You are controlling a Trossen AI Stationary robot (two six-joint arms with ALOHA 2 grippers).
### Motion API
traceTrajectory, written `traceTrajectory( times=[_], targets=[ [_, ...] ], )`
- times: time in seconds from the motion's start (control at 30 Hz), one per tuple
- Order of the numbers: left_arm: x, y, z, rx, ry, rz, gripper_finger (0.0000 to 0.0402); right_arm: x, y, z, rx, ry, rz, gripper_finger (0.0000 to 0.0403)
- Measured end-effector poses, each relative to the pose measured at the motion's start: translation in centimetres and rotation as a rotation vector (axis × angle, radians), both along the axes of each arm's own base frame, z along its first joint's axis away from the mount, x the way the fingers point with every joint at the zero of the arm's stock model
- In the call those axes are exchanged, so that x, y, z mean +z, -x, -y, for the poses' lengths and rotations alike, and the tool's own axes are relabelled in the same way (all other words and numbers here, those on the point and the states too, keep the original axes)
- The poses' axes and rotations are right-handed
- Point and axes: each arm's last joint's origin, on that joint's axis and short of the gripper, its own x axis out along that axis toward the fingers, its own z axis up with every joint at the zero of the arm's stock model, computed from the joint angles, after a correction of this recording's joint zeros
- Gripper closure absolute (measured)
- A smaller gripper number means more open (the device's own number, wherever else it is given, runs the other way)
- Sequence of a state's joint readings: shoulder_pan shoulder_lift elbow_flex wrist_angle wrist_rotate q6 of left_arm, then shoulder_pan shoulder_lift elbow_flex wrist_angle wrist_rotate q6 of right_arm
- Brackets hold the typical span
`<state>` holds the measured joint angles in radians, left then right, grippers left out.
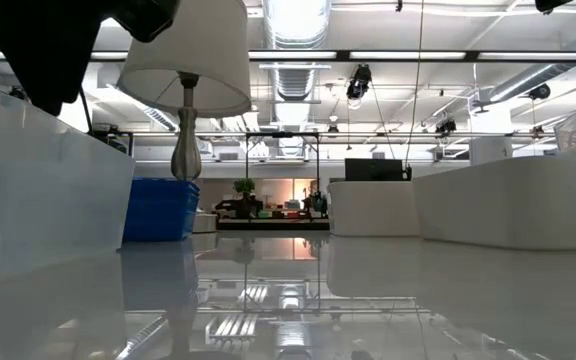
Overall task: Stack baskets by color
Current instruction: Put the left transparent bin on top of the right transparent bin
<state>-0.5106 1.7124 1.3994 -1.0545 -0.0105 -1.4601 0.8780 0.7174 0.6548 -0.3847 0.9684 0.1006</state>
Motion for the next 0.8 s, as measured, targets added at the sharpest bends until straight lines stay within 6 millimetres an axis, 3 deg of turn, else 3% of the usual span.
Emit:
traceTrajectory(
  times=[0.43,0.8],
  targets=[
    [-0.7,-0.8,0.5,-0.002,0.031,0.037,0.0297,-0.2,0.0,-0.1,0.008,0.013,-0.011,0.0365],
    [-2.1,-0.6,0.1,0.043,-0.054,0.039,0.0297,-0.4,0.0,-0.1,0.01,0.014,-0.016,0.0365]
  ],
)
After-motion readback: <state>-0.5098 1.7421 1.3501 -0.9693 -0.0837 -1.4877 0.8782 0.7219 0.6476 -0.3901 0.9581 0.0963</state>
